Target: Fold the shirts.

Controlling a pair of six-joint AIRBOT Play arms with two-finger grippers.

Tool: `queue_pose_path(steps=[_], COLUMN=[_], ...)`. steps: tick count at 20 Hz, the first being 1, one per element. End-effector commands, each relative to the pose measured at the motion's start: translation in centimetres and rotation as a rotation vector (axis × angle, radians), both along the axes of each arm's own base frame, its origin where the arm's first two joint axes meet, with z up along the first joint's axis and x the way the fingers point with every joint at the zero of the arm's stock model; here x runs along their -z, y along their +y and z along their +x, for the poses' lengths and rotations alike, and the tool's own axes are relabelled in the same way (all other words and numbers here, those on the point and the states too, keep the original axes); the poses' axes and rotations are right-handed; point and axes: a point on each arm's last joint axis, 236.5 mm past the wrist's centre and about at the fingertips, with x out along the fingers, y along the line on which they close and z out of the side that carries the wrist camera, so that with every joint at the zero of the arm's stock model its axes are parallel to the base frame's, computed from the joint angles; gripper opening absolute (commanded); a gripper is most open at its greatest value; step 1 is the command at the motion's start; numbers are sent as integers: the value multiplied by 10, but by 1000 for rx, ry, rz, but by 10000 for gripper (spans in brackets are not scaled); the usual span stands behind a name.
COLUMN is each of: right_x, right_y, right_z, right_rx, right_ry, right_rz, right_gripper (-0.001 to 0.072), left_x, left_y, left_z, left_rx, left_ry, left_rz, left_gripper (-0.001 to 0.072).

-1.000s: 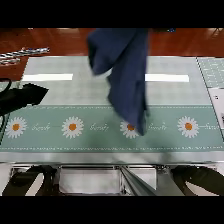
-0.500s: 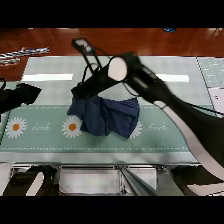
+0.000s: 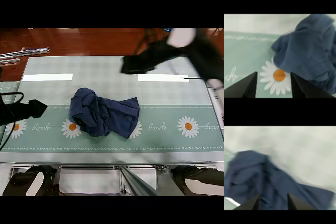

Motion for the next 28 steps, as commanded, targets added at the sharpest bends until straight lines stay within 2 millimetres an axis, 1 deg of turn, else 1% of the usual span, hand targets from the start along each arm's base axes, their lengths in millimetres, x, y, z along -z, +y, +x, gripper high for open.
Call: queue_pose_path(steps=[1,2,3,4,5,6,8,10,11,13,16,18,21,23,24,25,26,27,28], right_x=[14,28,46,64,84,101,131,150,156,165,166,166,165,165,165,165,165,165,165], right_y=[-151,-170,-182,-187,-186,-181,-166,-151,-144,-135,-134,-133,-129,-128,-128,-127,-127,-127,-127], right_z=[-38,-54,-74,-92,-111,-128,-158,-178,-186,-194,-192,-192,-195,-198,-199,-199,-198,-199,-200], right_rx=[282,341,391,425,447,456,460,440,428,425,439,441,443,435,433,434,436,441,443], right_ry=[52,60,69,86,111,141,209,270,302,339,337,338,359,371,378,377,377,381,388], right_rz=[-165,-150,-126,-95,-56,-19,44,86,111,146,160,167,182,182,182,185,186,188,189], right_gripper=[405,404,405,405,404,405,405,404,405,405,405,405,404,405,404,405,404,404,404], left_x=[62,80,96,110,120,129,140,142,142,147,164,172,170,169,170,170,171,170,168], left_y=[1,-9,-22,-35,-45,-51,-52,-53,-54,-58,-62,-64,-65,-67,-70,-73,-75,-76,-76], left_z=[-28,-36,-42,-47,-48,-47,-35,-16,-8,2,12,24,50,62,65,67,68,69,71], left_rx=[-118,-112,-110,-117,-132,-164,-223,-269,-269,-248,-228,-224,-201,-182,-170,-156,-146,-123,-110], left_ry=[198,238,272,301,319,333,343,322,306,289,310,325,308,324,339,356,368,366,357], left_rz=[-79,-126,-188,-256,-314,-363,-410,-483,-511,-545,-567,-587,-608,-621,-632,-644,-652,-650,-647], left_gripper=[507,507,507,507,507,507,507,507,507,507,507,507,507,506,497,303,71,29,28])
